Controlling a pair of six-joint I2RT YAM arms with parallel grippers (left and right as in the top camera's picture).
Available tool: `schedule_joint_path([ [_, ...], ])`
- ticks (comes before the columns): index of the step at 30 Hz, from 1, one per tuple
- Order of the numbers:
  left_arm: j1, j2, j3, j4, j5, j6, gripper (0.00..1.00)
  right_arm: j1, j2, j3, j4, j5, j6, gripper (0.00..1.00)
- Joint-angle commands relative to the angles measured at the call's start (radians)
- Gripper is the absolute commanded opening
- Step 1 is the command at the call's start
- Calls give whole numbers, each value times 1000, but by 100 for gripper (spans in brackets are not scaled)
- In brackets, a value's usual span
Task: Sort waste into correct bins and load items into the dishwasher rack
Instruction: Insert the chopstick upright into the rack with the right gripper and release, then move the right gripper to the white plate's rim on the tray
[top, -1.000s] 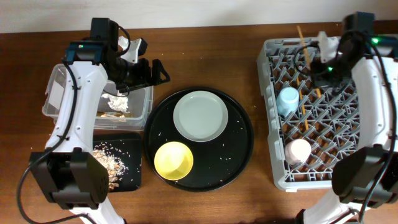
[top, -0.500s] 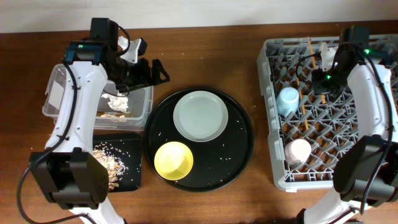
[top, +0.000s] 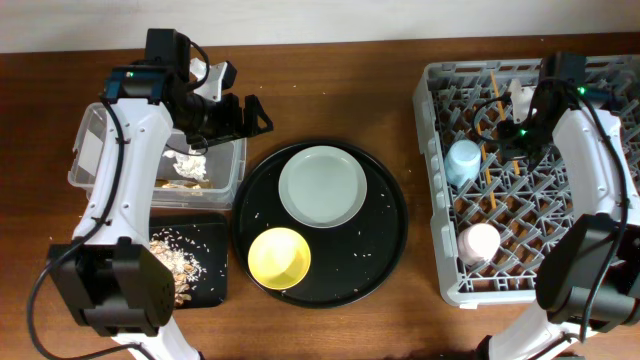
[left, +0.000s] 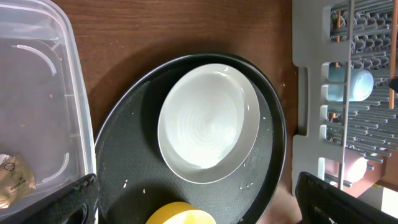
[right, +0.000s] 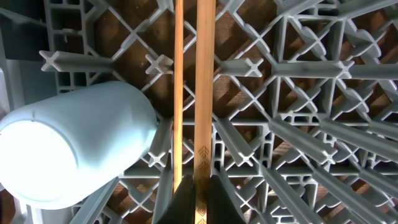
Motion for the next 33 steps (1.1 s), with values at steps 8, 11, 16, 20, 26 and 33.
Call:
schedule_joint_path([
  [8, 6, -16, 10, -1, -2, -5, 100, -5, 5, -5, 0, 1, -3, 5],
  [11, 6, -16, 10, -1, -2, -5, 100, -5, 5, -5, -4, 1, -3, 17],
  [16, 6, -16, 10, -1, -2, -5, 100, -5, 5, -5, -6, 1, -3, 30],
  [20, 6, -16, 10, -1, -2, -5, 100, -3, -2, 19, -28, -69, -3, 31],
  [26, 6, -16, 10, -1, -2, -5, 100, 16, -39, 199, -219, -528, -4, 33],
  [33, 6, -16, 10, -1, -2, -5, 100, 183, -45, 185, -269, -620, 72, 32],
])
